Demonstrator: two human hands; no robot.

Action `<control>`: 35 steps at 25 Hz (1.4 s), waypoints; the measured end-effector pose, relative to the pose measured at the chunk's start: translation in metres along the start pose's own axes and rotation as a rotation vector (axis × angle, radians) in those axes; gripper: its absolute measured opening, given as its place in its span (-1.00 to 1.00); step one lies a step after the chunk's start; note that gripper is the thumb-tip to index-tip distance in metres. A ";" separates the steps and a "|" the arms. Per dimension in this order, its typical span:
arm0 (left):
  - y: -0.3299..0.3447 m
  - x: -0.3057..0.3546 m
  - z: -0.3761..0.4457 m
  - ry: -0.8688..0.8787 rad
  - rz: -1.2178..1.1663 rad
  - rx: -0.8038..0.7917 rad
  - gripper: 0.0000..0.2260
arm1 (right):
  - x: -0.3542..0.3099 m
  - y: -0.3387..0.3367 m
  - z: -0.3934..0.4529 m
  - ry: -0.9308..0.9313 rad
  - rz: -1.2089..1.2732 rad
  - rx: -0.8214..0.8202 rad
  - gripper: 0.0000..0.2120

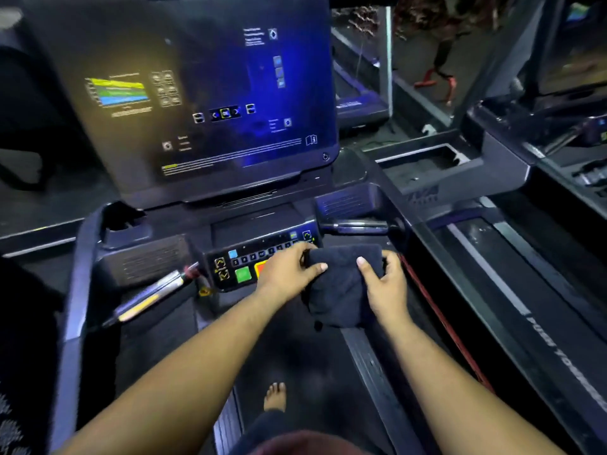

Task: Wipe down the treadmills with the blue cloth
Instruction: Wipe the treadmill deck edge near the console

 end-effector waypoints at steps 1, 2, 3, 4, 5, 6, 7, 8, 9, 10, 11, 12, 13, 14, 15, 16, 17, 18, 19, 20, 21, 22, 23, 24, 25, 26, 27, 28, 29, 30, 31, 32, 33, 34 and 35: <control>-0.001 0.004 0.020 0.045 0.053 0.017 -0.66 | -0.001 0.004 0.017 -0.014 -0.057 0.049 -0.77; -0.001 0.010 0.038 0.094 0.100 0.047 -0.65 | -0.004 0.007 0.032 -0.040 -0.118 0.091 -0.72; -0.001 0.015 0.058 0.144 0.149 0.080 -0.65 | -0.009 0.012 0.048 -0.066 -0.181 0.133 -0.67; 0.000 0.018 0.080 0.187 0.194 0.105 -0.65 | -0.014 0.018 0.065 -0.089 -0.239 0.183 -0.63; 0.001 0.021 0.104 0.200 0.229 0.109 -0.65 | -0.017 0.026 0.083 -0.120 -0.308 0.239 -0.60; 0.003 0.022 0.123 0.189 0.261 0.087 -0.66 | -0.020 0.037 0.098 -0.176 -0.412 0.270 -0.58; 0.008 0.020 0.143 0.164 0.286 0.048 -0.66 | -0.018 0.052 0.111 -0.262 -0.542 0.242 -0.58; 0.015 0.016 0.158 0.128 0.309 -0.006 -0.64 | -0.009 0.070 0.121 -0.342 -0.661 0.144 -0.59; 0.023 0.010 0.167 0.092 0.332 -0.073 -0.61 | 0.002 0.087 0.124 -0.396 -0.751 0.004 -0.62; 0.031 0.003 0.171 0.071 0.339 -0.128 -0.57 | 0.016 0.101 0.126 -0.432 -0.810 -0.124 -0.65; 0.036 -0.003 0.171 0.073 0.333 -0.153 -0.54 | 0.025 0.110 0.129 -0.471 -0.831 -0.191 -0.67; 0.040 -0.007 0.170 0.098 0.333 -0.156 -0.53 | 0.026 0.113 0.137 -0.508 -0.857 -0.214 -0.67; 0.043 -0.008 0.173 0.129 0.336 -0.162 -0.52 | 0.020 0.113 0.151 -0.510 -0.919 -0.266 -0.65; 0.045 -0.008 0.175 0.143 0.334 -0.178 -0.53 | 0.014 0.113 0.166 -0.490 -0.985 -0.354 -0.61; 0.044 -0.009 0.177 0.132 0.324 -0.198 -0.53 | 0.006 0.115 0.179 -0.461 -1.041 -0.454 -0.57; 0.045 -0.009 0.180 0.106 0.306 -0.226 -0.53 | 0.007 0.114 0.187 -0.421 -1.055 -0.520 -0.57; 0.047 -0.009 0.184 0.079 0.287 -0.257 -0.53 | 0.010 0.111 0.186 -0.443 -1.016 -0.500 -0.61; 0.049 -0.009 0.185 0.066 0.278 -0.274 -0.53 | 0.018 0.105 0.175 -0.495 -0.982 -0.411 -0.65; 0.049 -0.011 0.184 0.063 0.284 -0.281 -0.52 | 0.029 0.098 0.157 -0.536 -0.972 -0.329 -0.67; 0.050 -0.011 0.184 0.065 0.294 -0.287 -0.52 | 0.037 0.093 0.145 -0.592 -0.954 -0.242 -0.65; 0.049 -0.011 0.185 0.066 0.299 -0.289 -0.53 | 0.042 0.091 0.146 -0.615 -0.950 -0.230 -0.64; 0.049 -0.011 0.185 0.068 0.303 -0.293 -0.53 | 0.041 0.091 0.157 -0.597 -0.959 -0.307 -0.63; 0.049 -0.010 0.186 0.072 0.308 -0.296 -0.53 | 0.031 0.093 0.175 -0.539 -0.987 -0.409 -0.62; 0.049 -0.009 0.187 0.080 0.313 -0.299 -0.53 | 0.022 0.096 0.192 -0.455 -1.022 -0.516 -0.59; 0.049 -0.008 0.187 0.081 0.312 -0.307 -0.53 | 0.018 0.098 0.206 -0.380 -1.057 -0.580 -0.56; 0.048 -0.007 0.186 0.075 0.305 -0.308 -0.53 | 0.020 0.099 0.209 -0.365 -1.038 -0.592 -0.54; 0.047 -0.007 0.186 0.070 0.305 -0.305 -0.53 | 0.022 0.098 0.204 -0.415 -0.986 -0.527 -0.55; 0.047 -0.007 0.185 0.072 0.309 -0.308 -0.52 | 0.028 0.092 0.191 -0.462 -0.963 -0.388 -0.58; 0.047 -0.007 0.186 0.074 0.312 -0.318 -0.52 | 0.038 0.086 0.176 -0.496 -0.954 -0.287 -0.60; 0.047 -0.006 0.186 0.075 0.312 -0.331 -0.51 | 0.046 0.079 0.161 -0.515 -0.945 -0.216 -0.59; 0.047 -0.006 0.186 0.076 0.313 -0.341 -0.51 | 0.053 0.074 0.154 -0.534 -0.945 -0.187 -0.57; 0.047 -0.006 0.186 0.082 0.320 -0.343 -0.50 | 0.055 0.072 0.160 -0.554 -0.964 -0.208 -0.57; 0.048 -0.005 0.187 0.087 0.333 -0.340 -0.50 | 0.049 0.073 0.175 -0.546 -0.992 -0.265 -0.58; 0.048 -0.005 0.188 0.089 0.344 -0.339 -0.50 | 0.041 0.075 0.191 -0.506 -1.009 -0.344 -0.58; 0.048 -0.005 0.189 0.088 0.350 -0.344 -0.50 | 0.035 0.078 0.204 -0.470 -1.032 -0.401 -0.57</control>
Point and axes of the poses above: each hand's wrist, its own z-axis towards the middle knuckle, its own y-axis out of the palm, x = y × z, the point moved 2 cm from there along z, towards the middle knuckle, and after that the axes turned 3 degrees about x, right-handed, at the moved point
